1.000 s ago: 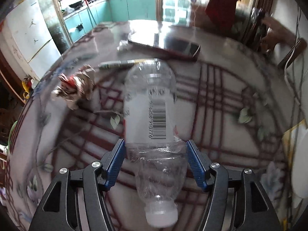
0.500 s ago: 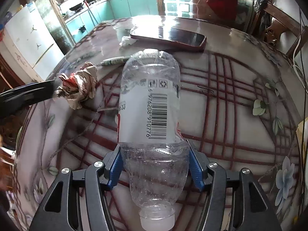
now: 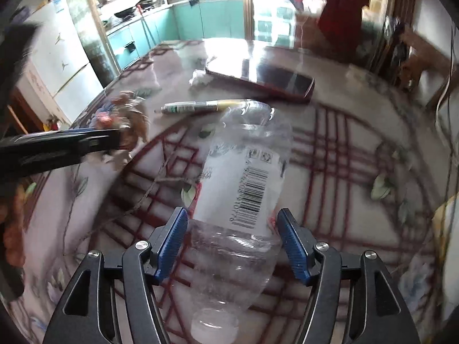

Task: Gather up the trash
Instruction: 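Grasp the clear water bottle with the right tool while the left tool grasps the crumpled red-white paper, then carry both items over the red bin and open both tools to drop them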

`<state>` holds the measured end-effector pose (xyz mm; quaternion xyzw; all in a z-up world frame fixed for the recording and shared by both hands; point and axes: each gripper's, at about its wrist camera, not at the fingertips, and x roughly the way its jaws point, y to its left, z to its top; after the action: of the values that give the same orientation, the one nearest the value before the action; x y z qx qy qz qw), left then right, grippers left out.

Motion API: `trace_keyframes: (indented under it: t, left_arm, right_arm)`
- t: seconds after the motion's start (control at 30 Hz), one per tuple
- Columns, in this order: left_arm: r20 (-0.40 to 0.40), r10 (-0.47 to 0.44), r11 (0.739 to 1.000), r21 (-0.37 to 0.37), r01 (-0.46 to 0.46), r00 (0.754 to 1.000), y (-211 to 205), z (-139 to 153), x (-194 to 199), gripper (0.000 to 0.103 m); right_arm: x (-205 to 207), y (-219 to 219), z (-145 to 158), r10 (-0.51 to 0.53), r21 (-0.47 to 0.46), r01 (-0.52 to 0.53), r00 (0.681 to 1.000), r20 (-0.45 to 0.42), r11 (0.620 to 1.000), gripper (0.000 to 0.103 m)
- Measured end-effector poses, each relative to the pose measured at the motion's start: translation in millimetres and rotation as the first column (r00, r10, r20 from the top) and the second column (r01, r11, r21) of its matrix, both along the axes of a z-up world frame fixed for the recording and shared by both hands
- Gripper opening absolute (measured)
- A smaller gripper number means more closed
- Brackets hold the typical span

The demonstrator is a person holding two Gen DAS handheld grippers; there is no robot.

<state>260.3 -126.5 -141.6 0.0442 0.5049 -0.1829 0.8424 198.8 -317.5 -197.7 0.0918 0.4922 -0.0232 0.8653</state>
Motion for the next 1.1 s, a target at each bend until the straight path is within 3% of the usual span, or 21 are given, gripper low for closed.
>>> trace_keyframes:
  t: [0.2,0.43,0.63,0.83,1.1]
  left_arm:
    - [-0.011,0.018,1.000,0.001,-0.018,1.000,29,4,-22,0.034]
    - [-0.051,0.018,1.000,0.012,-0.017,0.999,60,7,-74,0.034]
    - [-0.034,-0.011,0.998,0.068,0.013,0.999,85,15,-118,0.034]
    - [-0.030,0.007,0.999,0.048,-0.006,1.000,103,20,-150,0.035]
    - [-0.023,0.043,0.999,0.028,-0.042,0.999,126,24,-171,0.035]
  right_arm:
    - [-16,-14,1,-0.079,0.125,0.078,0.997,0.008,0.989,0.056]
    - [-48,-17,22,-0.129,0.150,0.125,0.992,0.015,0.981,0.056]
    - [-87,-7,39,-0.161,0.156,0.157,0.987,0.010,0.975,0.056]
    - [-113,17,55,-0.139,0.148,0.135,0.990,0.017,0.980,0.056]
    - [-131,72,72,-0.036,0.133,0.030,0.999,0.037,0.991,0.056]
